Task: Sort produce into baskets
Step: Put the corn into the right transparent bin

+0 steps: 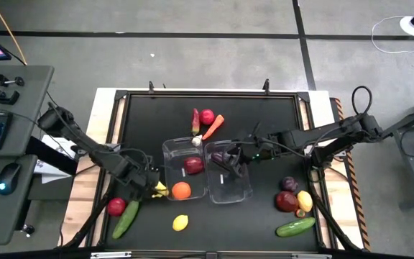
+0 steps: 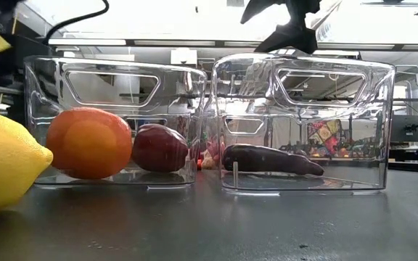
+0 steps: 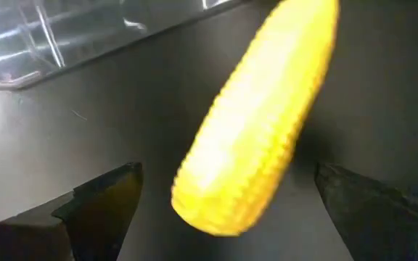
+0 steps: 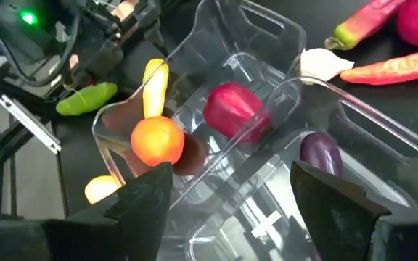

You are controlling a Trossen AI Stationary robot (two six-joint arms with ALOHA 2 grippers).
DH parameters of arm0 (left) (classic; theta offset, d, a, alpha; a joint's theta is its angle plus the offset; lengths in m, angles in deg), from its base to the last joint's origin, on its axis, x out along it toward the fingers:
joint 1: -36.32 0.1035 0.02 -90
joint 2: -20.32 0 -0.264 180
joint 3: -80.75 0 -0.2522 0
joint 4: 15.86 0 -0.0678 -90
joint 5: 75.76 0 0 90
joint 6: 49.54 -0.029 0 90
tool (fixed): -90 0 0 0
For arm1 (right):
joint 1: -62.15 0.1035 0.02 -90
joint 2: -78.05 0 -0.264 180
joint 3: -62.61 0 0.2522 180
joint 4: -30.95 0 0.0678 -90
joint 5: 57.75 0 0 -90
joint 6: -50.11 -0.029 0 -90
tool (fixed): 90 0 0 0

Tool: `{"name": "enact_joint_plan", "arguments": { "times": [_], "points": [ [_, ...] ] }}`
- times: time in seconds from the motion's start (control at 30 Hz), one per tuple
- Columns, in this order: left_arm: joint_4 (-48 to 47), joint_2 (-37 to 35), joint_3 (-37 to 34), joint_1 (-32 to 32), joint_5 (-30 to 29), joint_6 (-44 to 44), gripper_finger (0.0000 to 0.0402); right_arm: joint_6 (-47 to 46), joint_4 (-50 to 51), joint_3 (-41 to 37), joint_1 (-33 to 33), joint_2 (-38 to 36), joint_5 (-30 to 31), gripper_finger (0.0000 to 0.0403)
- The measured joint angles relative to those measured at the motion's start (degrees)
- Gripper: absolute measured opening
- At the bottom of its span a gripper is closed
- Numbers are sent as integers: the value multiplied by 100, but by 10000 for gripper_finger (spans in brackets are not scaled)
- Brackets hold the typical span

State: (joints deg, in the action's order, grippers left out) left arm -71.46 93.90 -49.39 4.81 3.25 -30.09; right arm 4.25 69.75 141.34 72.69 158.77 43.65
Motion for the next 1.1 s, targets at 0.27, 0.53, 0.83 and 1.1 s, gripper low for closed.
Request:
{"name": "enact_joint_plan", "arguments": {
  "times": [0.27,0.53,0.83,1.1],
  "points": [
    [247,4,-181,330,126,-209,394,-191,-9,0,0,0,2,273],
    [240,7,-179,452,389,299,305,-182,-15,0,0,0,4,273],
    [194,2,-166,452,793,750,148,-33,-15,0,0,0,4,273],
    [-783,-248,226,330,1706,1653,145,287,-7,0,0,-13,-163,273]
  ]
}}
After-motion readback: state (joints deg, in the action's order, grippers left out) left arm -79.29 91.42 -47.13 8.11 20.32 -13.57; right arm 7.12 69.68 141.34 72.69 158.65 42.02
